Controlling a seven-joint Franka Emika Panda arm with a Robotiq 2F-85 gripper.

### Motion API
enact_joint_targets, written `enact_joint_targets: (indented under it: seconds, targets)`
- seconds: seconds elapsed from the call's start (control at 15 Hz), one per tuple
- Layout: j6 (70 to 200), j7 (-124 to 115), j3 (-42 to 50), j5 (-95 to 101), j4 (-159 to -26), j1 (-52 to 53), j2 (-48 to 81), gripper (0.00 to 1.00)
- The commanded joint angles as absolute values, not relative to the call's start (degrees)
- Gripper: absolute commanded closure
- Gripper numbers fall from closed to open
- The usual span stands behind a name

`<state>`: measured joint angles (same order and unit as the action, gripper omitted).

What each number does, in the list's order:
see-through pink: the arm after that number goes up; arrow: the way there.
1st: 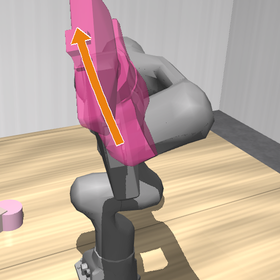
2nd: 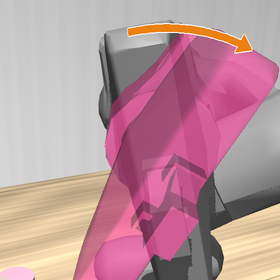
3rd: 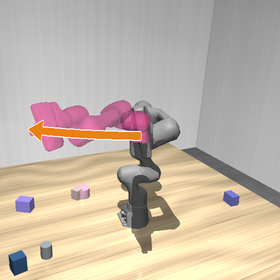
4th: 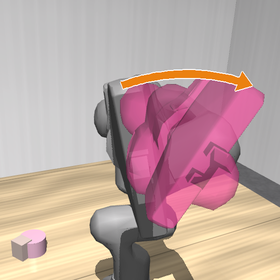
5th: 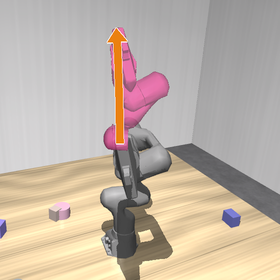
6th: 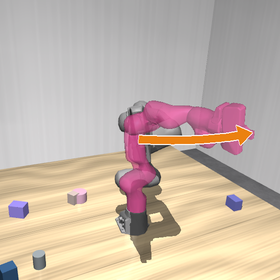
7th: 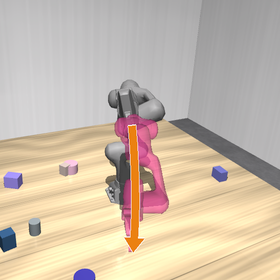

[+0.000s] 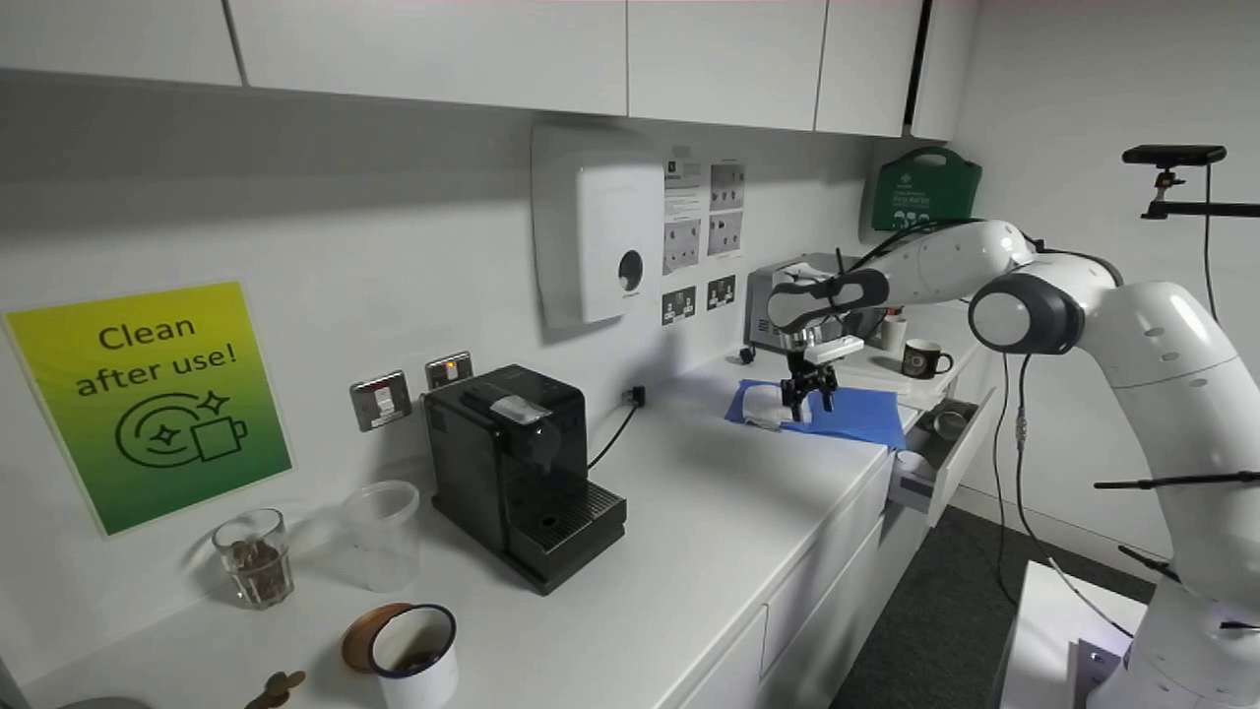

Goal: Pick up the napkin from the counter and put it on the blue cloth

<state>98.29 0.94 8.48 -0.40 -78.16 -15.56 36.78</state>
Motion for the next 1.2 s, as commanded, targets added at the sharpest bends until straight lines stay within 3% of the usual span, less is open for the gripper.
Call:
enact_joint_targets:
  seconds: [0.0, 0.67, 1.13]
  targets:
    - [97.6, -3.0, 9.0, -4.2, -78.5, -17.0, 36.5, 0.0]
    - [103.5, -12.7, 10.5, -10.0, -80.9, -17.1, 34.5, 0.0]
    - [110.1, -32.0, 14.4, -8.6, -83.2, -14.2, 34.3, 0.0]
